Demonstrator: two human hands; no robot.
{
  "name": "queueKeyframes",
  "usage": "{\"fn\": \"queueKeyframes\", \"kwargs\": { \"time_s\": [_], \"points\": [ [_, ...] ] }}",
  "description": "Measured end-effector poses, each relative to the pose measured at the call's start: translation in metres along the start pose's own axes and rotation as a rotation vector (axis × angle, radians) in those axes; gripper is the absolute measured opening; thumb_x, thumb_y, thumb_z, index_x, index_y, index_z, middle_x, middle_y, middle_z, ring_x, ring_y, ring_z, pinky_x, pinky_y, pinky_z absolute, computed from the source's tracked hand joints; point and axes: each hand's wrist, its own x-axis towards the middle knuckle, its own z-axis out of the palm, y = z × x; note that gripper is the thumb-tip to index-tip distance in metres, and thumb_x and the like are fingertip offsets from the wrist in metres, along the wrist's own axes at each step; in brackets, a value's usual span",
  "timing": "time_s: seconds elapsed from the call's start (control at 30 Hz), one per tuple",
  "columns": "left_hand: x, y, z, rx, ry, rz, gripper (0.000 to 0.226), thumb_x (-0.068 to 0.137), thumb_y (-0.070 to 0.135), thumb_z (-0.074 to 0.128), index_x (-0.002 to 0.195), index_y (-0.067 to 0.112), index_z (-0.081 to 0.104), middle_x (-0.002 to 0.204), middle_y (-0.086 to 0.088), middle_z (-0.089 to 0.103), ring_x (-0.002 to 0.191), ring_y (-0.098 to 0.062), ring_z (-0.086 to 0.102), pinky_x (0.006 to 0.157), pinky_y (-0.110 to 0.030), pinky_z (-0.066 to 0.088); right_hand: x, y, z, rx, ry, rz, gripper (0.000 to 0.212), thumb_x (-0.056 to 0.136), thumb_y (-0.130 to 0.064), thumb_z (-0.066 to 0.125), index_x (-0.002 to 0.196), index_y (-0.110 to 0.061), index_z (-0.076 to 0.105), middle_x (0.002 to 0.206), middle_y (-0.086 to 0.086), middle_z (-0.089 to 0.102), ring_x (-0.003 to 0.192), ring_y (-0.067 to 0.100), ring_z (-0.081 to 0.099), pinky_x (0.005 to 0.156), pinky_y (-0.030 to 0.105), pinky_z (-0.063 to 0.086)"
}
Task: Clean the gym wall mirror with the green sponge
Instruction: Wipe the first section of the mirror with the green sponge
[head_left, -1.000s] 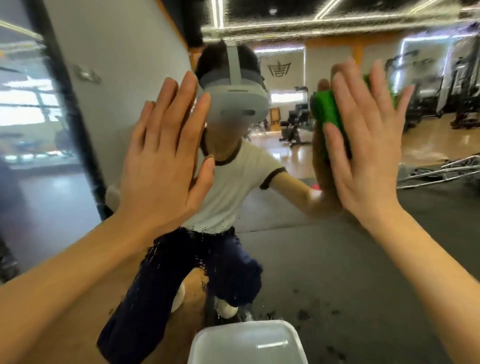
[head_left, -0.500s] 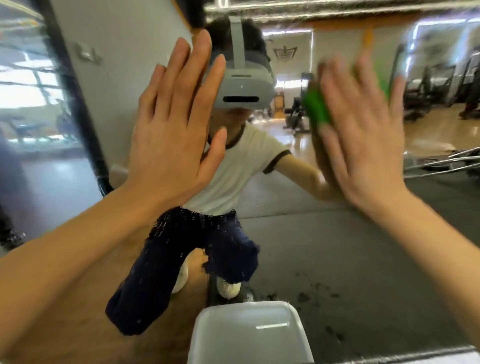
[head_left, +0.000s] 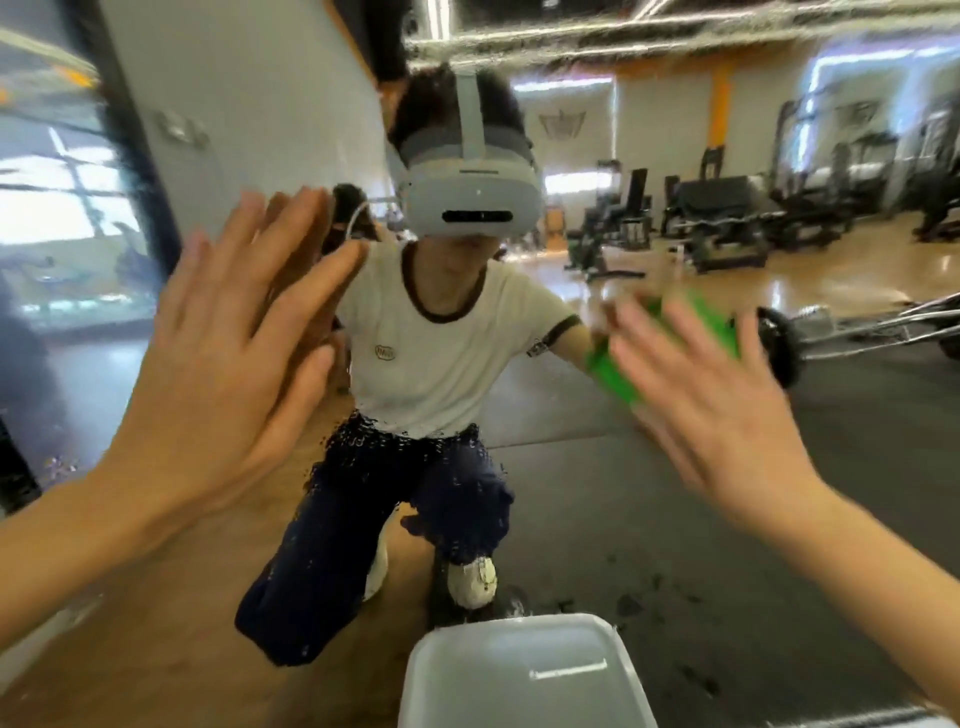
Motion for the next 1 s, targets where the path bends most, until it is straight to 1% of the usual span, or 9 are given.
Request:
{"fn": "queueKeyframes", "kwargs": {
  "time_s": [0.1,0.17,0.27,0.37,0.5,0.63,0.73,0.87,1.0],
  "points": [
    [-0.039,0.006,0.008,-0.005,0.012,-0.173,0.058,0.102,0.033,0.038,0.156,0.013,0.030,0.164,-0.020,0.021,0.151,-0.044,0.016,0.117,-0.070,0.017,0.078,0.006,-0.004,0.152,0.261,0.245,0.042,0.108,-0.013,0.045,0.147,0.002,0.043,0.155,0.024,0.038,0.147,0.043,0.022,0.120,0.056,-0.003],
    [-0.054,0.009,0.012,0.016,0.047,-0.129,0.058,0.101,0.031,0.039,0.154,0.009,0.030,0.163,-0.020,0.019,0.155,-0.034,0.011,0.124,-0.058,0.010,0.085,-0.002,0.001,0.096,0.318,0.298,0.043,0.109,-0.015,0.041,0.148,0.004,0.041,0.154,0.025,0.039,0.145,0.046,0.023,0.120,0.054,-0.003],
    [-0.061,0.006,0.015,0.050,0.066,-0.121,0.060,0.098,0.026,0.042,0.154,0.007,0.031,0.163,-0.018,0.017,0.156,-0.021,0.002,0.127,-0.042,0.001,0.021,-0.027,0.015,-0.018,0.149,0.205,0.052,0.107,-0.020,0.036,0.156,-0.004,0.027,0.162,0.019,0.026,0.153,0.035,0.012,0.123,0.046,-0.008],
    [-0.062,0.007,0.017,0.040,0.084,-0.124,0.060,0.097,0.026,0.043,0.153,0.007,0.032,0.162,-0.019,0.017,0.156,-0.017,0.000,0.127,-0.040,-0.001,-0.069,-0.048,0.022,-0.153,-0.050,0.011,0.071,0.098,-0.023,0.047,0.160,-0.011,0.015,0.169,0.005,0.007,0.156,0.024,0.006,0.125,0.048,0.000],
    [-0.061,0.008,0.018,0.031,0.090,-0.126,0.060,0.098,0.026,0.042,0.154,0.008,0.031,0.163,-0.019,0.017,0.156,-0.016,-0.002,0.127,-0.041,-0.002,-0.059,-0.032,0.016,-0.184,-0.069,-0.098,0.069,0.101,-0.022,0.044,0.161,-0.013,0.012,0.170,0.005,0.005,0.156,0.023,0.004,0.125,0.045,-0.003],
    [-0.062,0.007,0.019,0.049,0.098,-0.129,0.061,0.098,0.027,0.042,0.155,0.009,0.030,0.164,-0.018,0.017,0.156,-0.017,0.000,0.127,-0.040,-0.002,0.060,0.002,0.003,-0.068,0.182,0.172,0.048,0.111,-0.020,0.031,0.154,0.001,0.030,0.159,0.024,0.031,0.149,0.041,0.019,0.123,0.048,-0.004],
    [-0.061,0.008,0.020,0.060,0.111,-0.119,0.061,0.098,0.027,0.041,0.154,0.008,0.031,0.163,-0.018,0.018,0.155,-0.019,0.002,0.127,-0.039,-0.003,0.087,-0.010,0.012,-0.058,0.322,0.352,0.048,0.110,-0.019,0.031,0.153,0.003,0.033,0.159,0.025,0.032,0.148,0.045,0.022,0.121,0.057,0.002],
    [-0.061,0.006,0.021,0.069,0.114,-0.109,0.060,0.098,0.028,0.041,0.154,0.008,0.030,0.163,-0.019,0.018,0.156,-0.017,-0.001,0.127,-0.039,-0.003,-0.013,-0.069,0.037,-0.109,0.082,0.151,0.059,0.108,-0.025,0.033,0.161,-0.010,0.011,0.167,0.011,0.011,0.155,0.026,0.000,0.124,0.048,-0.006],
    [-0.061,0.003,0.020,0.075,0.115,-0.104,0.062,0.098,0.028,0.041,0.155,0.010,0.028,0.163,-0.019,0.018,0.156,-0.018,-0.001,0.127,-0.041,0.000,-0.078,-0.078,0.036,-0.183,-0.075,-0.082,0.058,0.109,-0.025,0.029,0.161,-0.013,0.009,0.170,0.001,0.002,0.156,0.021,0.005,0.125,0.045,0.001]
  ]
}}
